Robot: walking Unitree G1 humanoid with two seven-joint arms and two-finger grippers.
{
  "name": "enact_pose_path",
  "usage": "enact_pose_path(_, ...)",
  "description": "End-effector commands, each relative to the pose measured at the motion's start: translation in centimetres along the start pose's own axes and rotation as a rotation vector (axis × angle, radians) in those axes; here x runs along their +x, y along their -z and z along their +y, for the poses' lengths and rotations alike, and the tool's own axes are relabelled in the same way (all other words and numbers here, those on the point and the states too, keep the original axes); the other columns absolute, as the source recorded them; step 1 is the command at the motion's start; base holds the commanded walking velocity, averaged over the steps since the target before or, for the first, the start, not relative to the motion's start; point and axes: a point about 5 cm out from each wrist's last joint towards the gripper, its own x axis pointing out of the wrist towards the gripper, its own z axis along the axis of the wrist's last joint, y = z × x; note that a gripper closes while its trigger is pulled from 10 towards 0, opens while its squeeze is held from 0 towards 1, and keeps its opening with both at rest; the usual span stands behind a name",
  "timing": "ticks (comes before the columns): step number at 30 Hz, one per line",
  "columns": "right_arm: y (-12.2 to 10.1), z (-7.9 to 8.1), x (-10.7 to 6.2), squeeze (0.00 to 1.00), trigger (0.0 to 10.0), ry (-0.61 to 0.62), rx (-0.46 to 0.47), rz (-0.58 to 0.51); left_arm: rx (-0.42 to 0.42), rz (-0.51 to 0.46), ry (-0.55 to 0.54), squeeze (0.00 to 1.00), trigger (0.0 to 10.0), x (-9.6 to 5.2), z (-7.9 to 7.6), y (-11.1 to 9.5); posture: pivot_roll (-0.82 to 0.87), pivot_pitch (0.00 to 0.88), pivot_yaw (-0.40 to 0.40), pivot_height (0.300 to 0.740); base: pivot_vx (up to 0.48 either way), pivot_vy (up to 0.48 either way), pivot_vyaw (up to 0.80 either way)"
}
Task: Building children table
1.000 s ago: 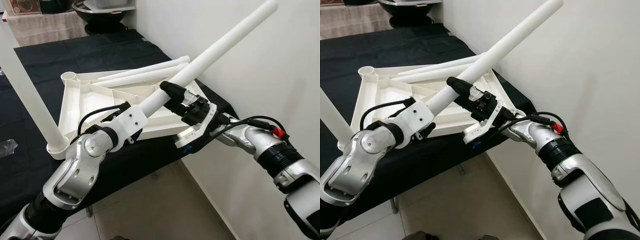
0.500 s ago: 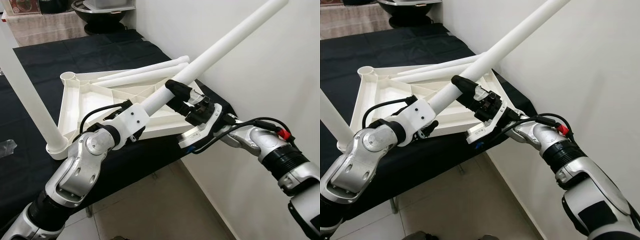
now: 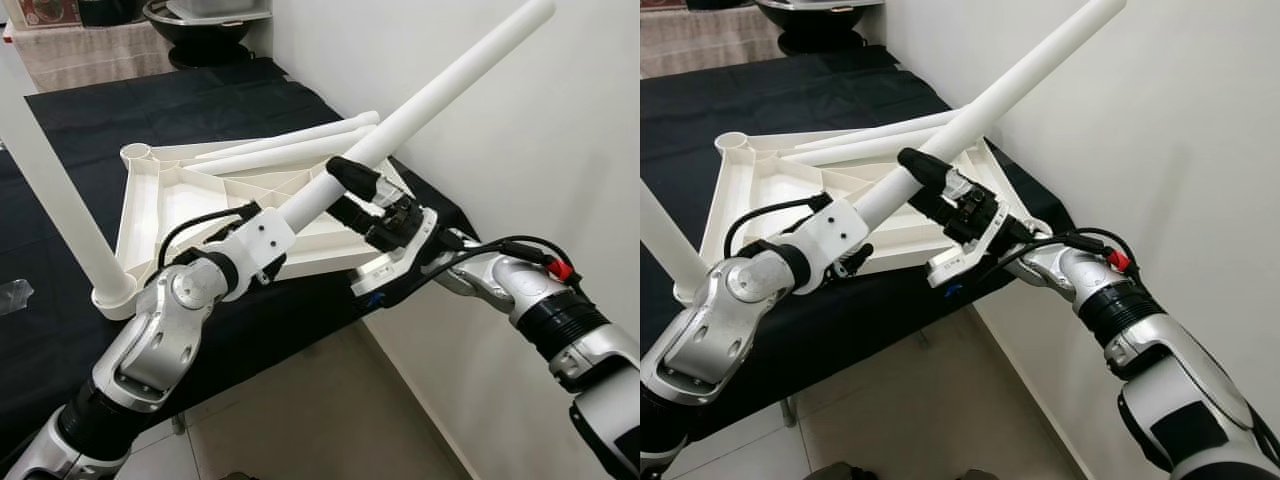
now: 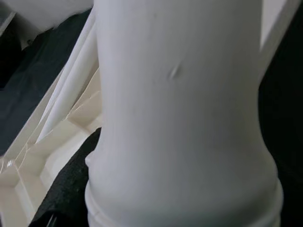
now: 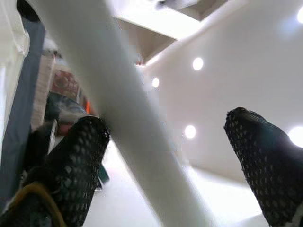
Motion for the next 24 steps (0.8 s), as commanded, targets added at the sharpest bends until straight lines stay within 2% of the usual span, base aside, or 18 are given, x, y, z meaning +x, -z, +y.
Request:
enact_pose_path(1,-0.3,0.3,-0.6,0.00,10.0,-0.022,-0.013,-0.018,-0.024,0.065,-0.031,0.00,10.0,0.2,0.4,1.2,-0.03,0.042,-0.054,0.740,0.000,0.000,0.00)
enact_pose_path(3,-0.2,0.5,-0.9,0.00,10.0,-0.043,-0.042,-0.017,-0.026,0.064,-0.031,0.00,10.0,0.2,0.4,1.2,-0.03,0.042,-0.054,0.740,0.000,0.000,0.00)
enact_pose_path(5,0.1,1.6,-1.9,0.00,10.0,-0.122,-0.090,0.012,-0.025,0.058,-0.025,0.00,10.0,0.3,0.2,1.0,-0.03,0.042,-0.056,0.740,0.000,0.000,0.00)
enact_pose_path(8,0.3,1.9,-2.3,0.00,10.0,-0.144,-0.087,0.029,-0.025,0.057,-0.025,0.00,10.0,0.3,0.1,1.0,-0.03,0.043,-0.059,0.740,0.000,0.000,0.00)
enact_pose_path(9,0.3,2.1,-2.8,0.00,10.0,-0.150,-0.006,0.070,-0.025,0.050,-0.038,0.00,10.0,0.2,0.1,0.9,-0.03,0.045,-0.060,0.740,0.000,0.000,0.00)
enact_pose_path(10,0.3,2.3,-3.2,0.00,10.0,-0.157,0.162,0.136,-0.026,0.042,-0.049,0.00,10.0,0.2,0.2,0.8,-0.03,0.044,-0.059,0.740,0.000,0.000,0.00)
enact_pose_path(11,0.3,2.7,-3.5,0.00,10.0,-0.166,0.369,0.243,-0.025,0.029,-0.066,0.00,10.0,0.1,0.3,0.7,-0.03,0.044,-0.059,0.740,0.000,0.000,0.00)
enact_pose_path(12,0.3,2.7,-3.5,0.00,10.0,-0.166,0.369,0.243,-0.025,0.029,-0.066,0.00,10.0,0.1,0.3,0.7,-0.03,0.044,-0.059,0.740,0.000,0.000,0.00)
enact_pose_path(13,0.5,3.0,-3.7,0.00,10.0,-0.159,0.528,0.335,-0.026,0.022,-0.084,0.00,10.0,0.1,0.4,0.7,-0.03,0.044,-0.059,0.740,0.000,0.000,0.00)
enact_pose_path(14,0.5,3.0,-3.7,0.00,10.0,-0.159,0.528,0.335,-0.026,0.022,-0.084,0.00,10.0,0.1,0.4,0.7,-0.03,0.044,-0.059,0.740,0.000,0.000,0.00)
enact_pose_path(15,0.7,3.3,-3.9,0.00,10.0,-0.162,0.692,0.428,-0.030,0.018,-0.103,0.00,10.0,0.0,0.6,0.7,-0.03,0.044,-0.059,0.740,0.000,0.000,0.00)
enact_pose_path(16,1.1,3.6,-4.1,0.00,10.0,-0.158,0.896,0.547,-0.036,0.000,-0.145,0.00,10.0,-0.1,0.8,0.6,-0.03,0.049,-0.053,0.740,0.000,0.000,0.00)
enact_pose_path(17,1.1,3.6,-4.1,0.00,10.0,-0.158,0.896,0.547,-0.036,0.000,-0.145,0.00,10.0,-0.1,0.8,0.6,-0.03,0.049,-0.053,0.740,0.000,0.000,0.00)
enact_pose_path(18,1.3,3.7,-4.3,0.00,10.0,-0.133,1.193,0.643,-0.055,-0.036,-0.206,0.00,10.0,-0.3,1.1,0.4,-0.03,0.049,-0.053,0.740,0.000,0.000,0.00)
enact_pose_path(19,1.5,3.5,-4.2,0.00,10.0,-0.105,1.309,0.665,-0.055,-0.055,-0.243,0.00,10.0,-0.6,1.3,0.4,-0.03,0.049,-0.053,0.740,0.000,0.000,0.00)
enact_pose_path(20,1.5,3.5,-4.2,0.00,10.0,-0.105,1.309,0.665,-0.055,-0.055,-0.243,0.00,10.0,-0.6,1.3,0.4,-0.03,0.049,-0.053,0.740,0.000,0.000,0.00)
enact_pose_path(23,2.0,3.0,-3.8,0.00,10.0,-0.038,1.517,0.688,-0.076,-0.077,-0.316,0.00,10.0,-1.2,1.3,0.8,-0.03,0.047,-0.055,0.740,0.000,0.000,0.00)
enact_pose_path(24,2.0,3.0,-3.8,0.00,10.0,-0.038,1.517,0.688,-0.076,-0.077,-0.316,0.00,10.0,-1.2,1.3,0.8,-0.03,0.047,-0.055,0.740,0.000,0.000,0.00)
